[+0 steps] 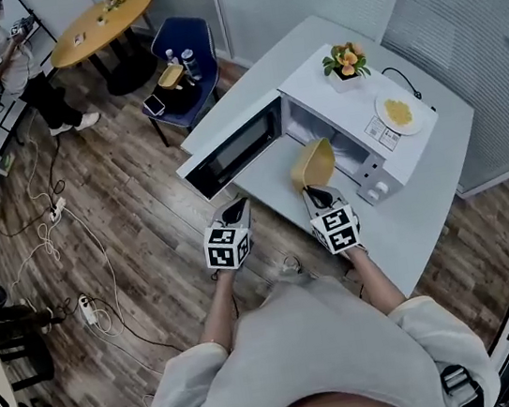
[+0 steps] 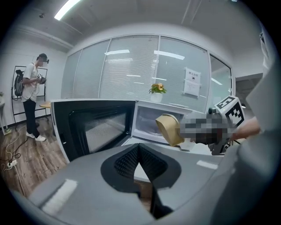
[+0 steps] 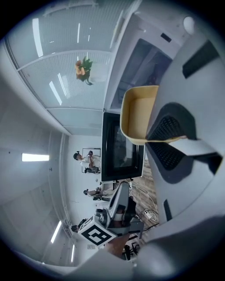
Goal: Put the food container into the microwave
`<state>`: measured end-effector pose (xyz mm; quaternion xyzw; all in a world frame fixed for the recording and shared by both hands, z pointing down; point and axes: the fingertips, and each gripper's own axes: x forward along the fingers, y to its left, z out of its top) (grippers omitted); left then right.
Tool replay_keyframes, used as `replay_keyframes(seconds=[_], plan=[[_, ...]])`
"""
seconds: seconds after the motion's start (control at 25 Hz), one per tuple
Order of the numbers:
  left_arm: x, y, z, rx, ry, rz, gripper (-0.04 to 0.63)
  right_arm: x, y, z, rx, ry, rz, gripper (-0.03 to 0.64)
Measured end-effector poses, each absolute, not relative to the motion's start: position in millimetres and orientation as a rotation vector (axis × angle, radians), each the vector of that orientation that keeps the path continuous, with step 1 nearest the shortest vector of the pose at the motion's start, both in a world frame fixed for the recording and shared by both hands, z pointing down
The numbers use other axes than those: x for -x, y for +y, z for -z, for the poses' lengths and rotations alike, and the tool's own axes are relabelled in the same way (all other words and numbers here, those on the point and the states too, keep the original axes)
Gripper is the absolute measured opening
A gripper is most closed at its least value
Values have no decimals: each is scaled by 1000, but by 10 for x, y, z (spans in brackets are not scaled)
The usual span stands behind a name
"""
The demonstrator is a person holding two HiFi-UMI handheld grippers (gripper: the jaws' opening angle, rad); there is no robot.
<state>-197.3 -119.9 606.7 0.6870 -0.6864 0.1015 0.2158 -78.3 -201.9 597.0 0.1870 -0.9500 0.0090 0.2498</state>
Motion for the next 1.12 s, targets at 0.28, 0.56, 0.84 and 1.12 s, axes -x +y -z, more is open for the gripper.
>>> replay_keyframes(seconds=[0.28, 0.56, 0.84, 1.12], plan=[[2097, -1690, -6141, -1899, -1882, -293, 11, 956, -2459, -6012, -497, -2582, -31, 18], [2159, -2131, -6176, -1915, -1862, -289, 11, 1067, -2825, -6044, -504, -2578, -31, 18], [2051, -2379, -6206, -1951, -1807, -304, 11, 1093, -2993, -6032, -521, -2576, -43, 18], [1990, -2567, -6215, -2016, -1732, -340, 11, 1075, -3042, -6081, -555, -2559, -47, 18]])
